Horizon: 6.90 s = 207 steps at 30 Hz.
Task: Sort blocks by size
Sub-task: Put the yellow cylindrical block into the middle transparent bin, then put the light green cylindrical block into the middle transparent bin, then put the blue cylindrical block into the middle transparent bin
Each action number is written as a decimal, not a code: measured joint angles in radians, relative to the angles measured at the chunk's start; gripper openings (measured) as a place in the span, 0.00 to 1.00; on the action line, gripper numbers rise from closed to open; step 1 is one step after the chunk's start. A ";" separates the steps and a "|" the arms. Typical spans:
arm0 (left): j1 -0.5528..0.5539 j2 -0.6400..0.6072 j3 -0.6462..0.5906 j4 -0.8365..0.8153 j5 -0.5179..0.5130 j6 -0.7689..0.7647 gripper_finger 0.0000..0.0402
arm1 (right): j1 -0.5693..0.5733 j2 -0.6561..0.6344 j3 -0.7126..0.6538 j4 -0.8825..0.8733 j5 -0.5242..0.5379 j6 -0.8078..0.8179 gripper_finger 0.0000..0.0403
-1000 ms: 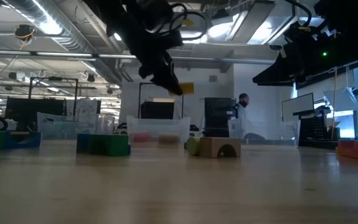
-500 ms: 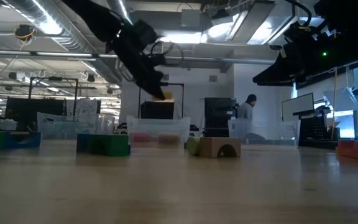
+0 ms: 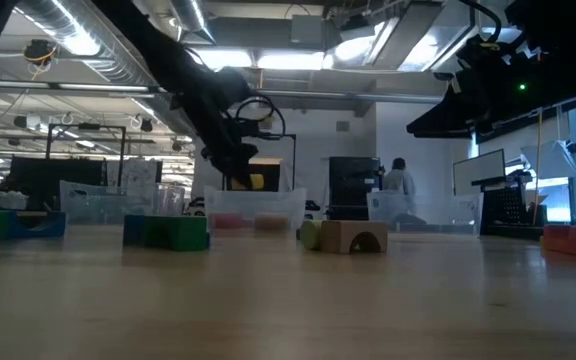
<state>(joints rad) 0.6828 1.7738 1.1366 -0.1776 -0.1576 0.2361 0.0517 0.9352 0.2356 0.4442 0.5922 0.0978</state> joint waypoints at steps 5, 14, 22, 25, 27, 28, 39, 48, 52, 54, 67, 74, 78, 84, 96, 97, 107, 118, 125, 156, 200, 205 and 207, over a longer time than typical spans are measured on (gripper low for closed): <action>-0.001 0.015 0.000 -0.003 0.000 -0.008 0.36 | 0.000 0.000 0.000 0.000 0.000 0.000 0.52; -0.001 0.016 0.000 -0.015 0.000 -0.021 0.36 | 0.000 0.000 0.000 0.000 0.000 -0.001 0.52; -0.001 0.016 0.000 -0.024 0.000 -0.021 0.36 | 0.000 0.000 0.000 0.001 0.000 -0.001 0.52; -0.001 0.016 0.000 -0.025 -0.001 -0.029 0.36 | 0.000 0.000 0.000 0.001 0.000 -0.001 0.52; -0.001 0.016 0.000 -0.027 -0.001 -0.031 0.36 | 0.000 0.000 0.000 0.001 0.000 -0.001 0.52; -0.001 0.016 0.000 -0.027 -0.001 -0.030 0.36 | 0.000 0.000 0.000 0.001 0.000 -0.001 0.52; -0.001 0.016 0.000 -0.053 -0.002 -0.031 0.58 | 0.000 0.000 0.000 0.000 0.000 -0.001 0.52; -0.072 0.007 0.041 -0.163 -0.004 -0.069 0.60 | 0.000 0.000 0.000 0.000 0.000 -0.001 0.52; -0.140 -0.005 0.043 -0.180 -0.003 -0.083 0.59 | 0.000 0.000 0.000 0.000 0.000 -0.001 0.52; -0.173 -0.017 0.043 -0.183 -0.003 -0.097 0.59 | 0.000 0.000 0.000 0.000 0.000 -0.001 0.52; -0.439 -0.050 0.043 -0.189 -0.003 -0.248 0.59 | 0.000 0.000 0.000 0.000 0.000 -0.001 0.52; -0.573 -0.046 0.037 -0.157 -0.003 -0.347 0.59 | 0.000 0.000 0.000 0.002 0.000 0.000 0.52; -0.623 -0.027 0.035 -0.129 -0.004 -0.403 0.59 | 0.000 0.000 0.000 0.004 0.000 0.000 0.52; -0.672 0.033 0.035 -0.075 -0.006 -0.477 0.59 | 0.000 0.000 -0.001 0.010 0.000 0.001 0.52; -0.710 0.172 0.035 0.054 -0.002 -0.523 0.59 | 0.000 0.000 -0.001 0.007 0.003 0.001 0.52; -0.710 0.174 0.035 0.060 -0.002 -0.525 0.59 | 0.000 0.000 -0.001 0.004 0.003 0.001 0.52; -0.710 0.218 0.035 0.068 -0.003 -0.498 0.59 | 0.000 0.000 -0.001 0.001 0.002 0.001 0.52; -0.710 0.244 0.038 0.072 0.004 -0.221 0.49 | 0.000 0.000 -0.001 0.003 0.002 0.000 0.52; -0.708 0.241 0.038 0.065 0.006 -0.118 0.31 | 0.000 0.000 -0.001 0.000 0.002 0.000 0.52; -0.248 -0.174 0.035 -0.180 -0.195 -0.097 0.33 | 0.000 0.000 0.000 -0.001 -0.007 0.007 0.52; -0.330 -0.346 -0.150 -0.028 -0.106 -0.101 0.52 | 0.000 -0.002 0.010 -0.002 -0.088 -0.027 0.52; -0.388 -0.472 -0.314 0.175 -0.109 -0.123 0.52 | 0.000 -0.004 0.041 -0.044 -0.122 -0.025 0.52; -0.414 -0.512 -0.376 0.275 -0.103 -0.115 0.52 | 0.000 -0.004 0.050 -0.060 -0.139 -0.019 0.52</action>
<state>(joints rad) 0.2691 1.2615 0.7601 0.0973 -0.2602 0.1215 0.0520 0.9314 0.2860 0.3847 0.4529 0.0785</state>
